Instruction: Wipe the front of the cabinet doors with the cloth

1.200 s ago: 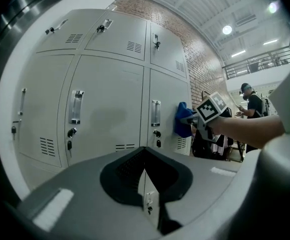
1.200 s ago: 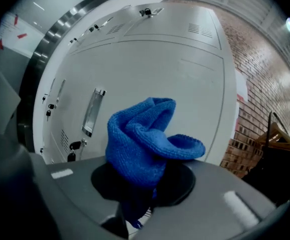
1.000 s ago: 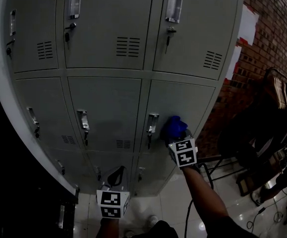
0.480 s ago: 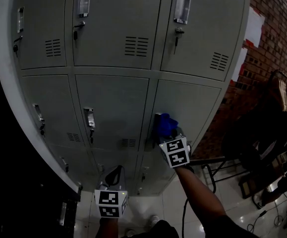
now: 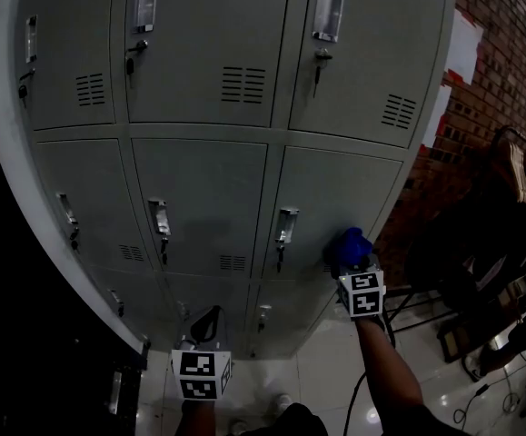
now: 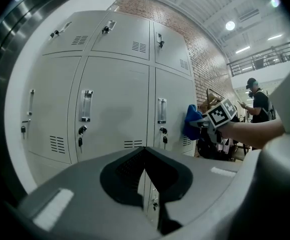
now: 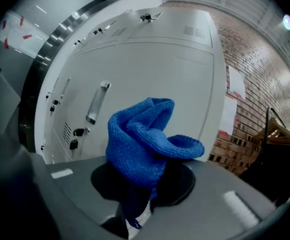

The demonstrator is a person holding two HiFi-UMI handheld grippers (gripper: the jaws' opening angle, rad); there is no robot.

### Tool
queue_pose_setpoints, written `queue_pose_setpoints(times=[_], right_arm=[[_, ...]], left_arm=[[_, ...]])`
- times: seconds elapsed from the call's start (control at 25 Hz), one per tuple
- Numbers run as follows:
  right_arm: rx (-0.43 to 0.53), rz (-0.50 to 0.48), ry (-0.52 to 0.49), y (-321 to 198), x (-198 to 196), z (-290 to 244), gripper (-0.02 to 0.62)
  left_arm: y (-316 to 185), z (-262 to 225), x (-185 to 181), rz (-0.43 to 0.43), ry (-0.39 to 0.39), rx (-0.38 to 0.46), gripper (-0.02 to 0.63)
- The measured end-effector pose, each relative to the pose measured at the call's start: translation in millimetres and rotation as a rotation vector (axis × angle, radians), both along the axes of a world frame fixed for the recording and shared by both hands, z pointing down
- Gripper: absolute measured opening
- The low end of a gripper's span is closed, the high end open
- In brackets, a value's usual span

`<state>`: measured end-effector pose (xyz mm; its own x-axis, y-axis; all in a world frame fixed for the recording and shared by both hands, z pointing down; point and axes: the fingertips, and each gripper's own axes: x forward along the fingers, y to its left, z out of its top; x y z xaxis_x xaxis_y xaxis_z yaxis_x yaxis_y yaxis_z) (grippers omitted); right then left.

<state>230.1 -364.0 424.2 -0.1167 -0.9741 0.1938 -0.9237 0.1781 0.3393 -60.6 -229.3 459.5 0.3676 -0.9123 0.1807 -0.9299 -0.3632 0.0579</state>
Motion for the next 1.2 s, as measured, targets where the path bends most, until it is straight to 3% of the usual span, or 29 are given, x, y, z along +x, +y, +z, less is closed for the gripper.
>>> queue_pose_setpoints(times=[0.2,0.44,0.76,1.2], right_arm=[[-0.072,0.108,0.011,-3,49,29,0.084],[-0.101,0.128,0.013,-12,49,39,0.084],[-0.075,0.007,-0.066,-16,-25,24,0.086],[-0.093,-0.203,-0.020,-18,-124,17,0.086]], left_arm=[[-3,1,4,0.005,-0.004,-0.005,0.014],[-5,3,13,0.022,-0.012,-0.007,0.014],[-7,0,21,0.034,-0.014,-0.002,0.014],[-4,-6,21,0.034,-0.001,0.015,0.014]])
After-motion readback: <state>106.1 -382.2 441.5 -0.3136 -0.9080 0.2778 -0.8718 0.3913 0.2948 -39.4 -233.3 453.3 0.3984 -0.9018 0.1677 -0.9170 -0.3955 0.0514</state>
